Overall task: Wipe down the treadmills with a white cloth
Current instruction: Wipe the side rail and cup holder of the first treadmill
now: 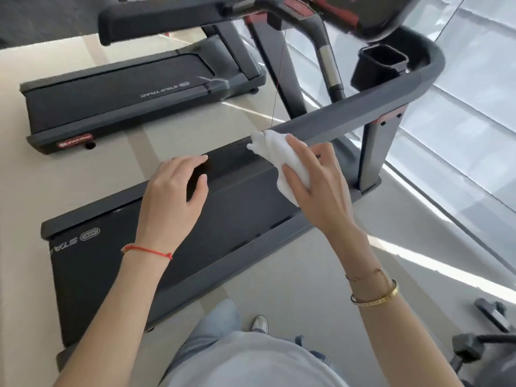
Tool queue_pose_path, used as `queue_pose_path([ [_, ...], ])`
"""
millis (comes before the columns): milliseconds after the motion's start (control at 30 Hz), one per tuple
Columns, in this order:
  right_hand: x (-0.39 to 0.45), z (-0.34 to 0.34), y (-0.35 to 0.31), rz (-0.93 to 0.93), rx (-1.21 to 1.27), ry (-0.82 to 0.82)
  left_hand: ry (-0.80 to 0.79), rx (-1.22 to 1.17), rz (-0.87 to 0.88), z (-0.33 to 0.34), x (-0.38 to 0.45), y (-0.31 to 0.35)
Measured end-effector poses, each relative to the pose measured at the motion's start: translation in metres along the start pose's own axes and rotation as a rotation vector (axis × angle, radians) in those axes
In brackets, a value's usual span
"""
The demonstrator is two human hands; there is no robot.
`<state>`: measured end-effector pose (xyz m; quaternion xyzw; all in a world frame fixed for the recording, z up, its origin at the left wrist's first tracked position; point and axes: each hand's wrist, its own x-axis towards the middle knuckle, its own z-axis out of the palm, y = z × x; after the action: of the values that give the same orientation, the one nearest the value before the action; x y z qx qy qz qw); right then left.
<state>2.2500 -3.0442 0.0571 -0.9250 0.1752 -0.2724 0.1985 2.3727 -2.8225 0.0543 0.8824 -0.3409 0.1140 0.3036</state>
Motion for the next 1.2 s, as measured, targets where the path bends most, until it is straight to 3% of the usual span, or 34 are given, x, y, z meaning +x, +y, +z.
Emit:
queue_pose_path([
  [300,0.082,0.059,-0.015,-0.170,-0.172,0.016,-0.029,-0.039,-0.137,0.025,0.036,-0.021],
  [500,0.103,0.068,-0.006,-0.460,0.029,-0.201,-0.076,-0.145,-0.226,0.034,0.041,-0.031],
  [700,0.121,0.060,0.002,-0.301,0.013,-0.149,-0.096,-0.177,-0.272,0.032,0.039,-0.030],
  [967,0.103,0.083,-0.034,-0.572,0.008,-0.235,-0.032,-0.234,-0.378,0.036,0.025,-0.027],
  [1133,0.128,0.065,0.007,-0.353,-0.043,-0.228,0.015,-0.199,-0.432,0.040,0.023,-0.018],
  [1200,0.128,0.071,-0.002,-0.393,-0.114,-0.260,0.042,-0.206,-0.451,0.042,0.023,-0.015],
])
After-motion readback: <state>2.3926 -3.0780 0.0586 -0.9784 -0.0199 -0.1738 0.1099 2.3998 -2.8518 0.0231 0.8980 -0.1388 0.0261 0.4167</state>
